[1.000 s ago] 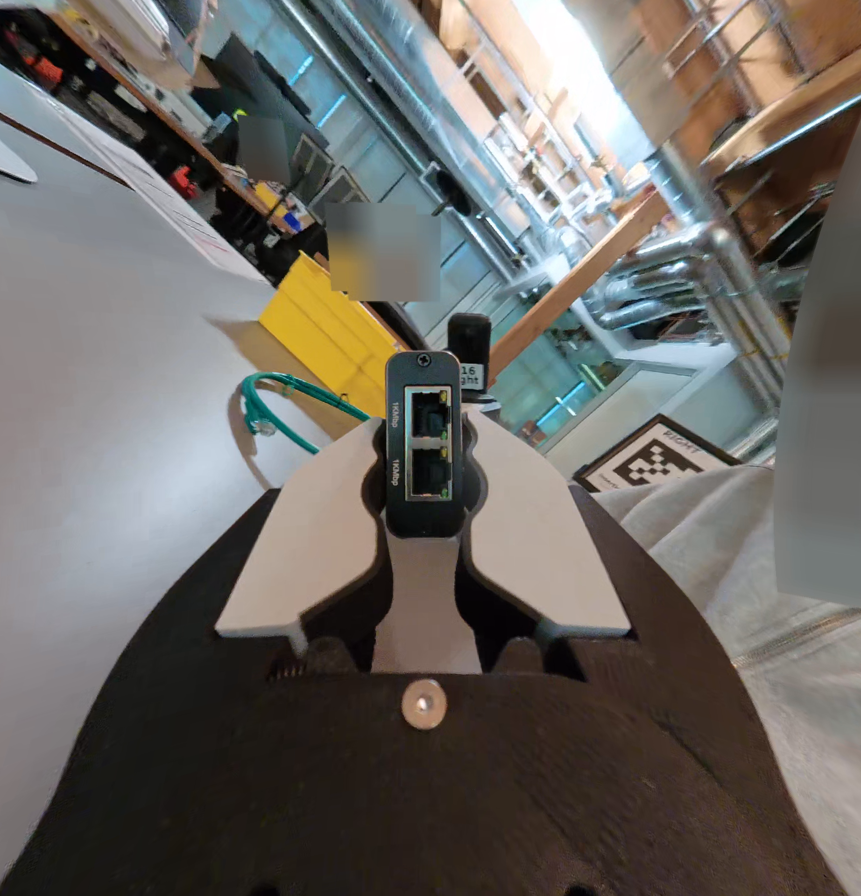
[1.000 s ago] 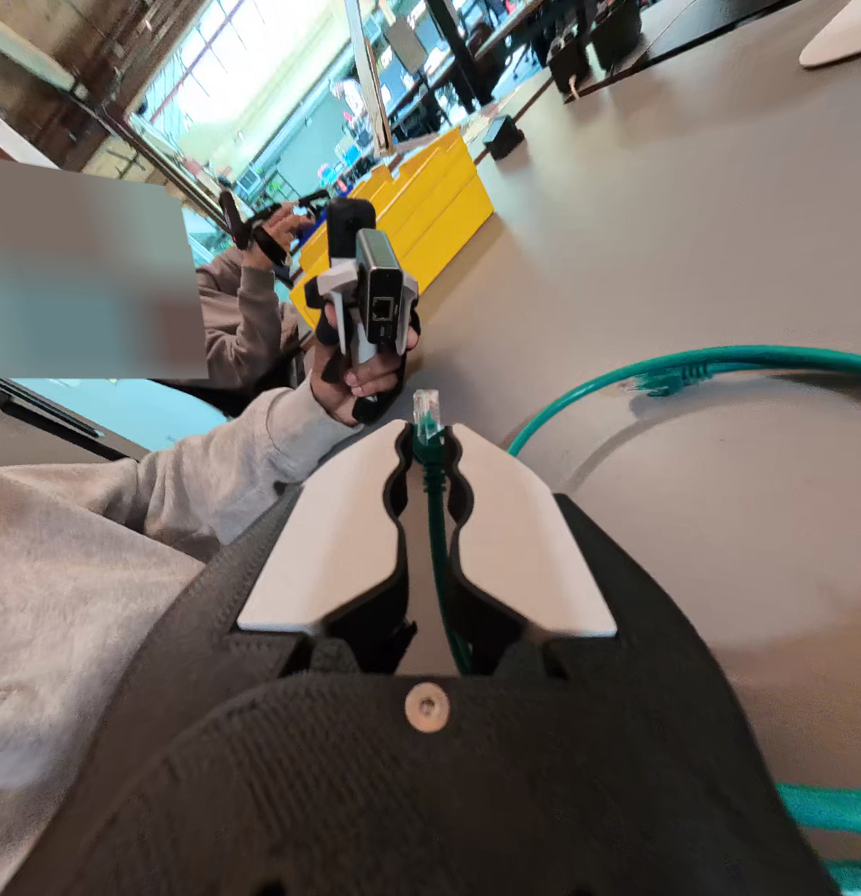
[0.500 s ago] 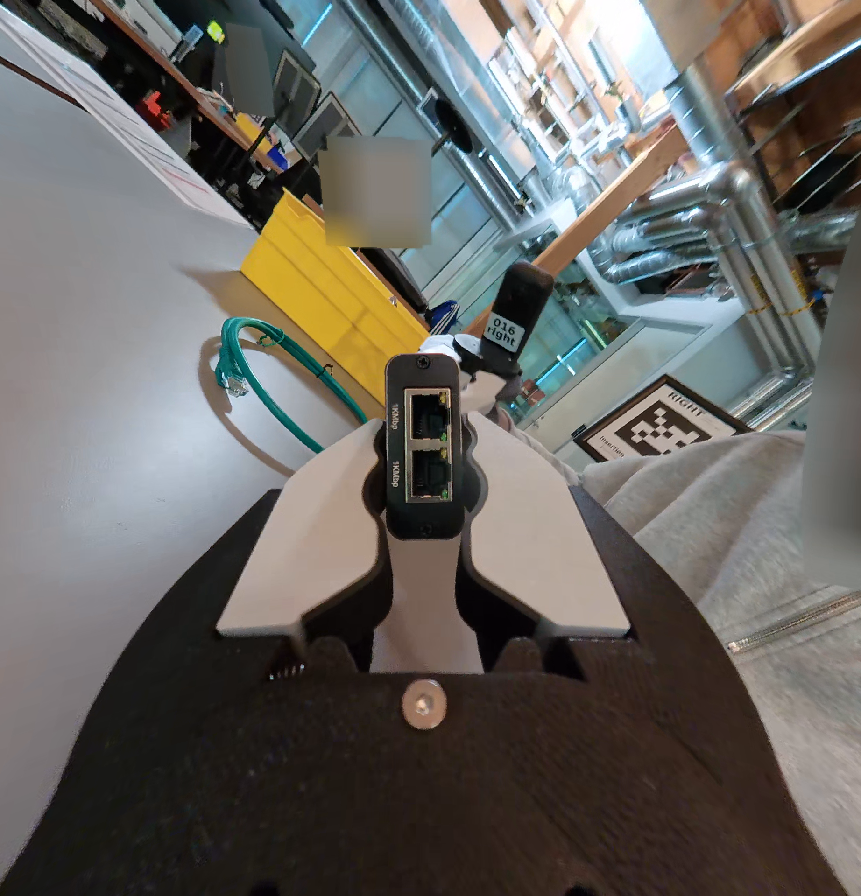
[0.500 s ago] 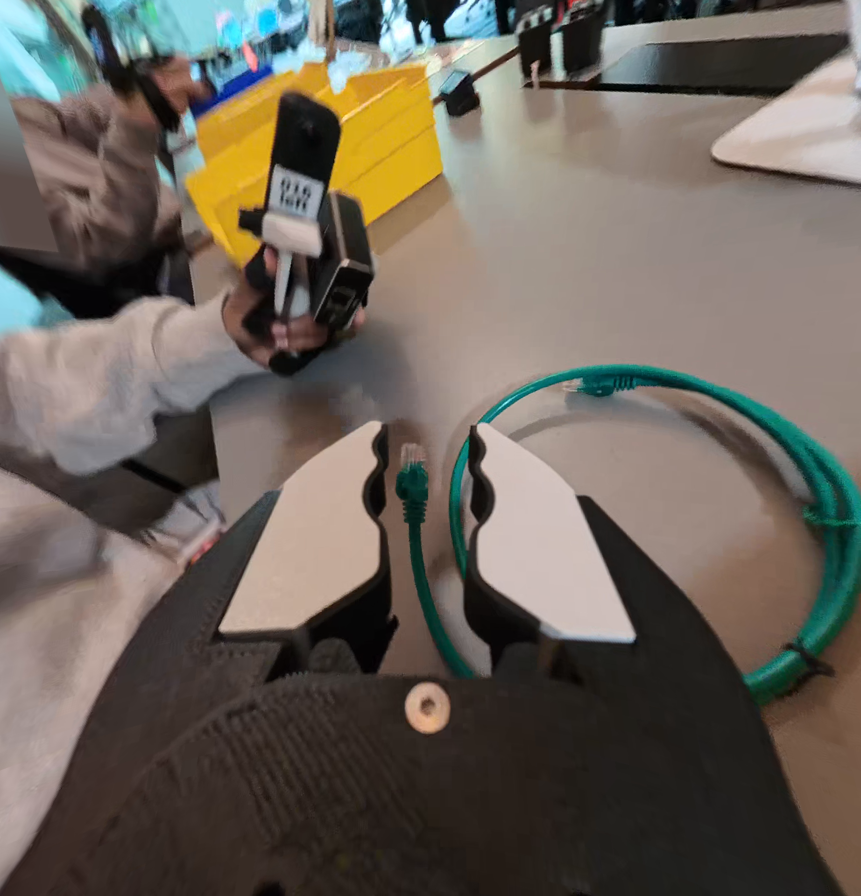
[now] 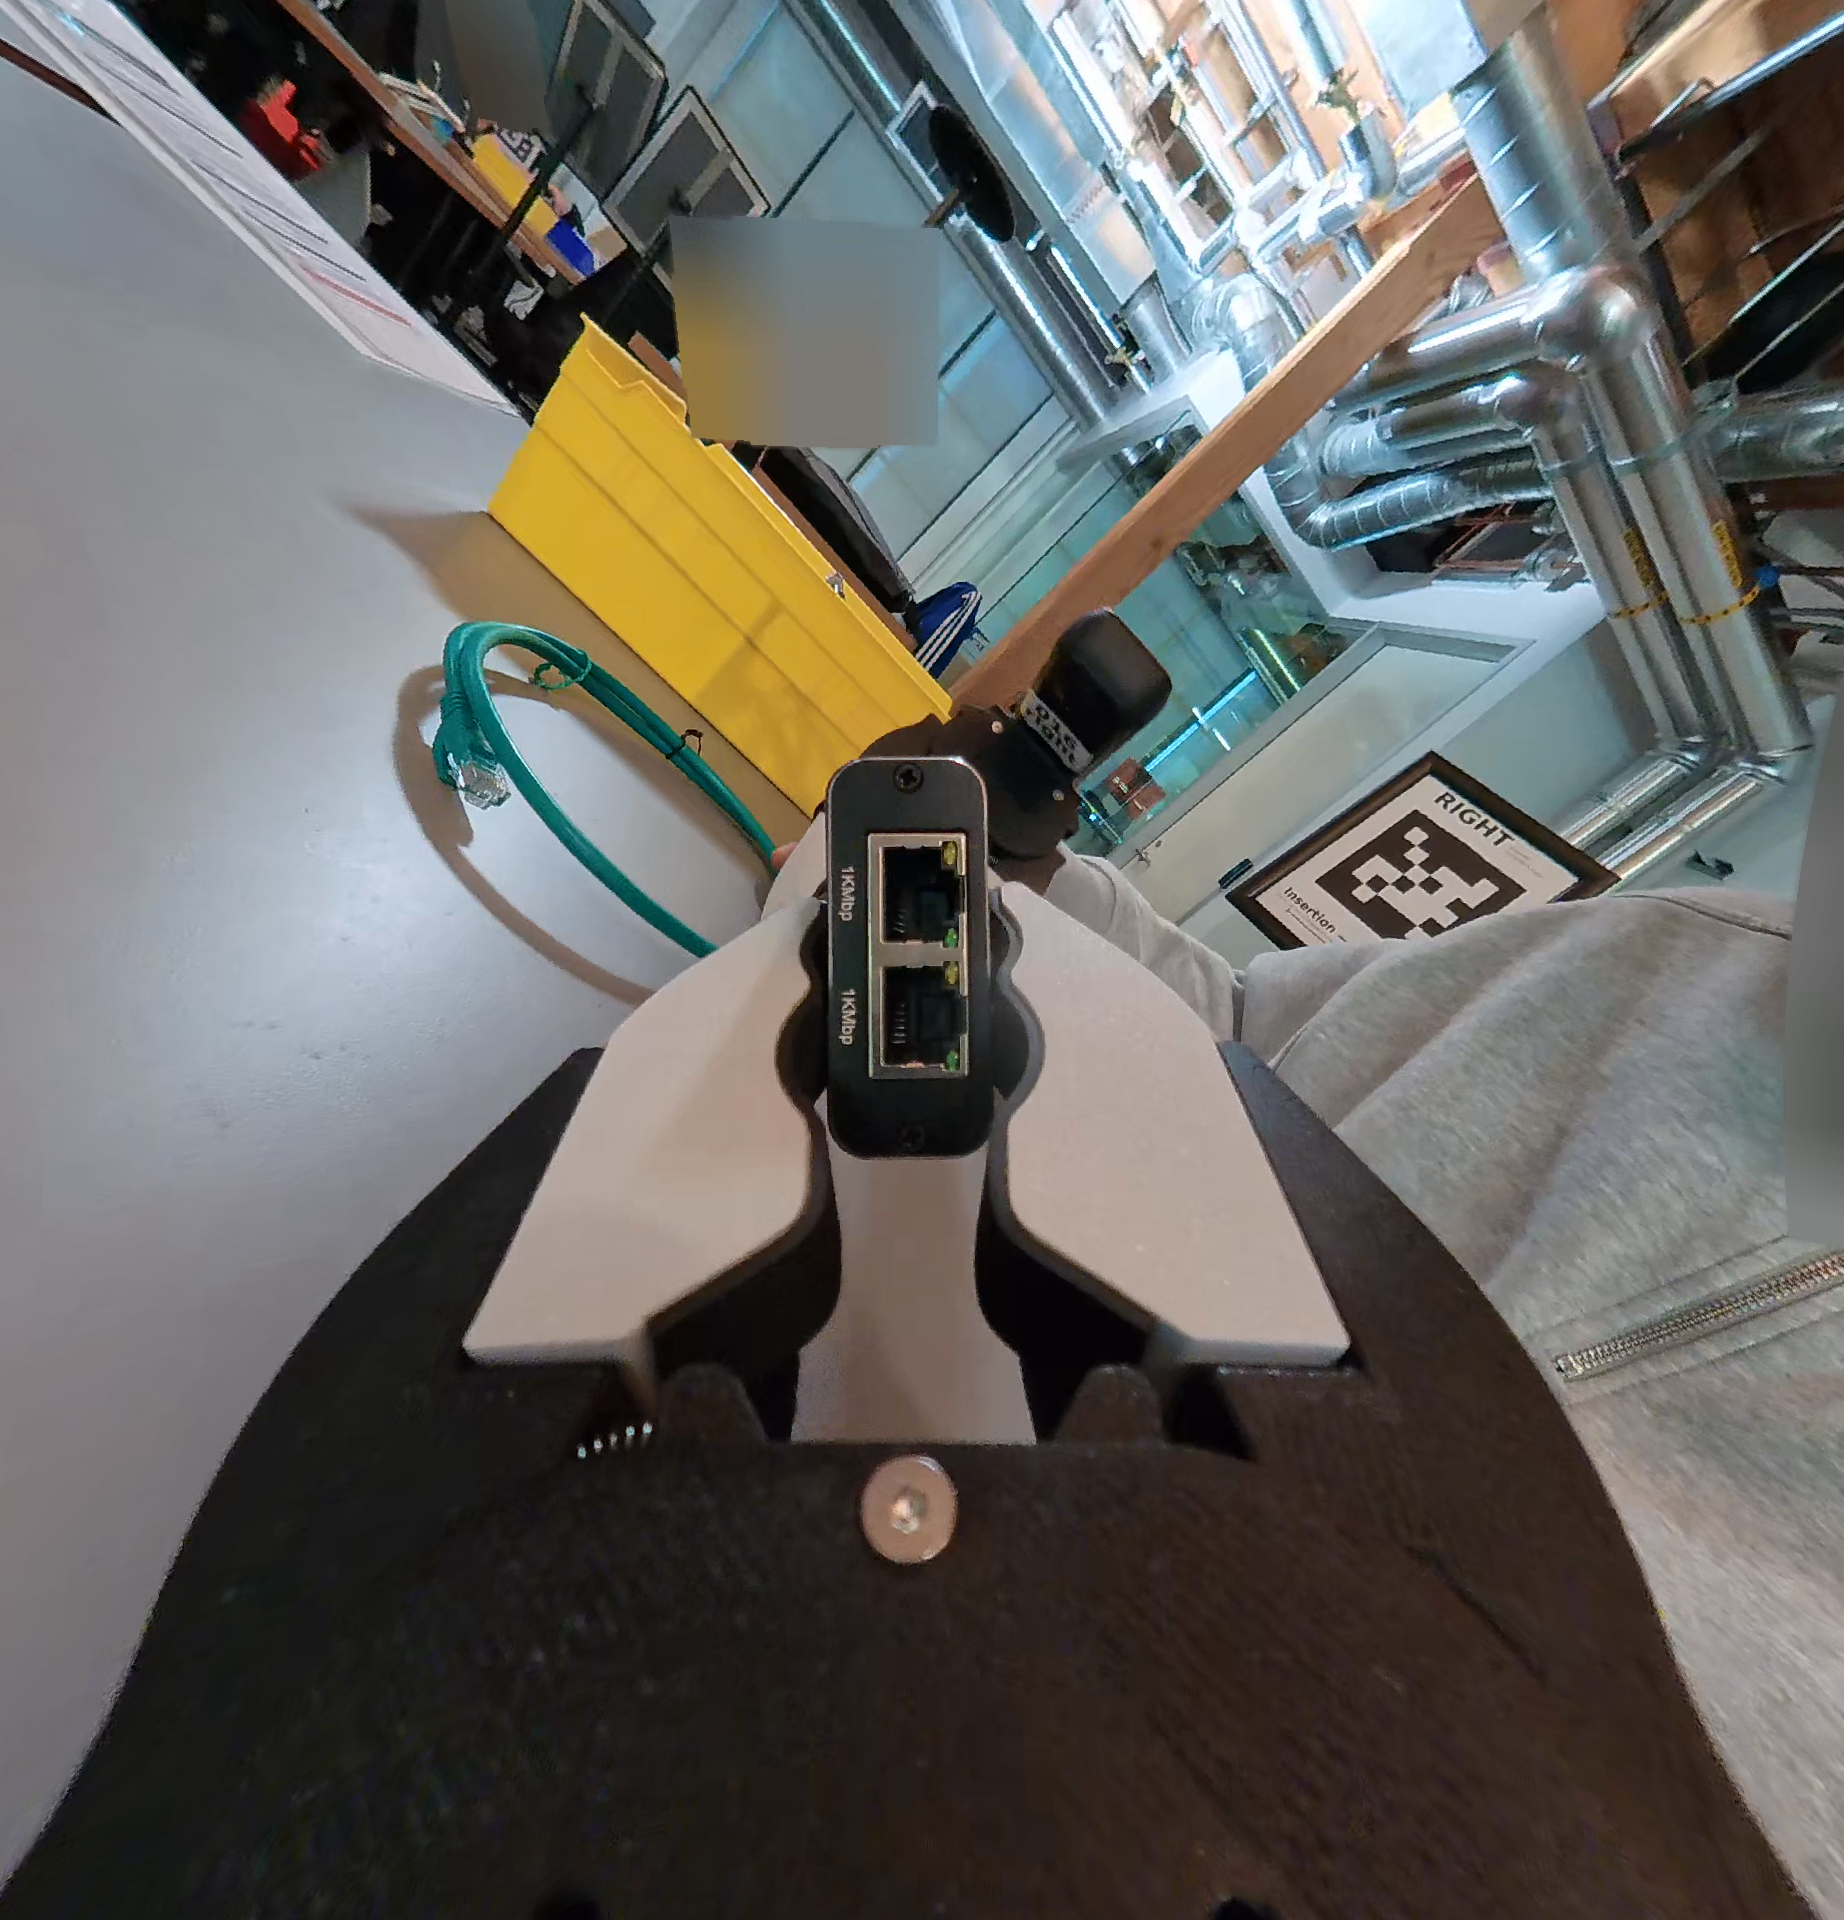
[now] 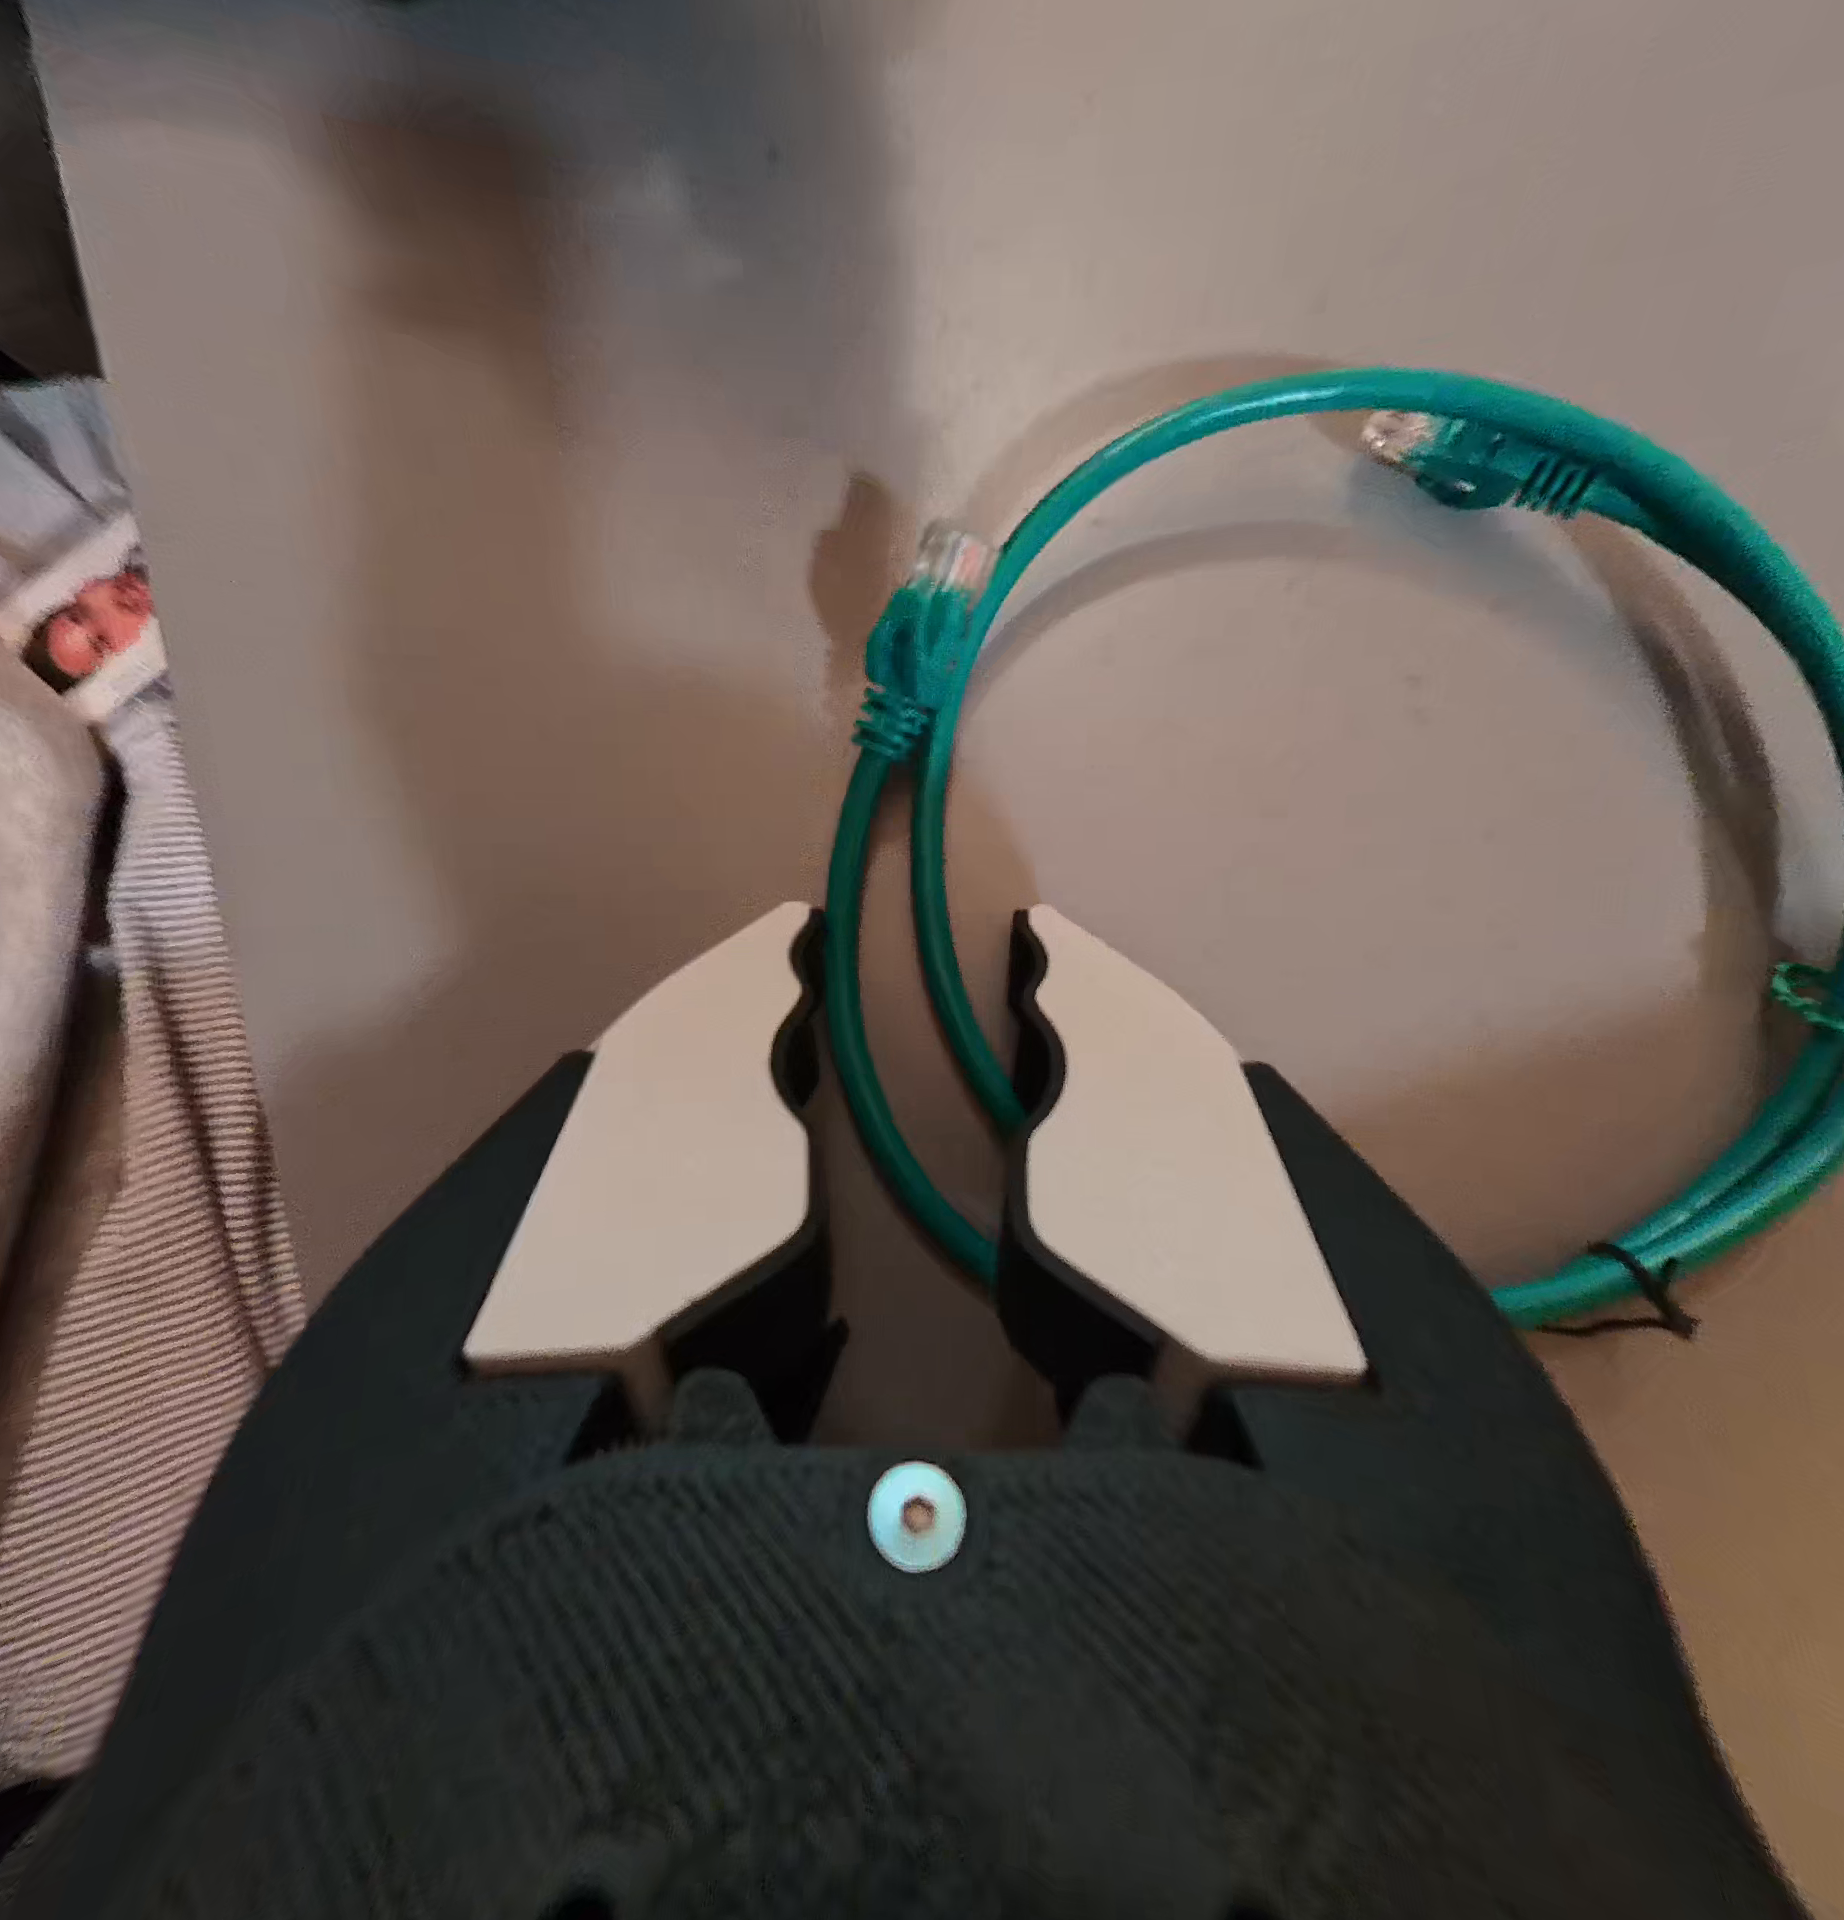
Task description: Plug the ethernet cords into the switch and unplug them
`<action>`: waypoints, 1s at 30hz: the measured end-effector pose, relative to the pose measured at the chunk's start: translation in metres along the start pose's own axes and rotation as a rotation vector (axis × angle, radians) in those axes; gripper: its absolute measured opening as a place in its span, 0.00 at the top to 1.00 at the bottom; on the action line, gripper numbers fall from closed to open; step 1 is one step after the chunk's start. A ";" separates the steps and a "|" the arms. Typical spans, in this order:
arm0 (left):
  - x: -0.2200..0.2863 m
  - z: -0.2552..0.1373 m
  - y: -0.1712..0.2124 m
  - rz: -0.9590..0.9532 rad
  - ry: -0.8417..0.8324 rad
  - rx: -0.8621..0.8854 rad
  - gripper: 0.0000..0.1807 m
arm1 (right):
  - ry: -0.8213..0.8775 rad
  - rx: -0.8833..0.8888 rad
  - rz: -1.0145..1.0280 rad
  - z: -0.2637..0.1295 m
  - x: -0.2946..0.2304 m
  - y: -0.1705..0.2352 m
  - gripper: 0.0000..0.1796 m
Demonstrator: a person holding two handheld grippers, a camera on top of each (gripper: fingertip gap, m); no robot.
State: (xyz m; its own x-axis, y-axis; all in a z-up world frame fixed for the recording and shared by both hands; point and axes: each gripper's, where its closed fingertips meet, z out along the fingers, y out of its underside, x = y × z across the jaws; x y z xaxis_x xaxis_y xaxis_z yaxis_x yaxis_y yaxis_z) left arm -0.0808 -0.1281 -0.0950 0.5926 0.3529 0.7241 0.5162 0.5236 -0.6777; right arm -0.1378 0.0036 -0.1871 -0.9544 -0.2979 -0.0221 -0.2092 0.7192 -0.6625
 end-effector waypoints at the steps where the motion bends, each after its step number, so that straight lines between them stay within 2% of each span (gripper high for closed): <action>1: 0.000 0.000 0.000 -0.003 0.002 0.003 0.85 | 0.013 -0.006 -0.022 0.001 -0.001 -0.001 0.82; 4: -0.001 0.000 0.000 -0.007 0.002 0.001 0.85 | 0.017 -0.030 -0.033 0.004 -0.006 -0.003 0.92; 8: -0.001 0.000 0.000 -0.011 0.000 -0.003 0.86 | 0.038 -0.050 -0.078 0.006 -0.010 -0.008 0.94; 10: -0.001 0.000 0.000 -0.013 0.000 0.000 0.86 | 0.058 0.018 -0.092 0.001 -0.012 -0.022 0.94; 12: -0.002 0.000 -0.001 -0.016 0.001 0.005 0.86 | 0.067 0.166 -0.055 -0.016 -0.011 -0.048 0.94; 14: -0.002 -0.001 -0.001 -0.019 0.001 0.010 0.86 | 0.083 0.361 0.015 -0.047 -0.005 -0.076 0.94; 17: -0.002 -0.001 -0.002 -0.021 0.001 0.013 0.86 | 0.146 0.638 0.101 -0.115 0.010 -0.107 0.95; 21: -0.003 -0.001 -0.002 -0.022 -0.003 0.014 0.86 | 0.368 0.881 0.078 -0.226 0.021 -0.122 0.95; 23: -0.003 -0.001 -0.002 -0.024 -0.003 0.016 0.86 | 0.536 0.928 0.032 -0.276 0.022 -0.119 0.97; 25: -0.003 -0.002 -0.002 -0.024 -0.005 0.019 0.86 | 0.674 0.882 0.012 -0.306 0.023 -0.105 0.97; 28: -0.004 -0.002 -0.003 -0.027 -0.010 0.024 0.86 | 0.913 0.718 0.020 -0.319 0.029 -0.052 0.97; 30: -0.005 -0.002 -0.003 -0.029 -0.015 0.027 0.86 | 1.006 0.605 0.073 -0.306 0.038 -0.006 0.97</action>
State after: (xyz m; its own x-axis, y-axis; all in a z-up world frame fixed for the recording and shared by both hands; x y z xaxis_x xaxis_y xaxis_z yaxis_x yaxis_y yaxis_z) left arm -0.0841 -0.1336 -0.0966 0.5680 0.3486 0.7455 0.5161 0.5547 -0.6527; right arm -0.2384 0.1801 0.0447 -0.7554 0.5559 0.3471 -0.2702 0.2183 -0.9377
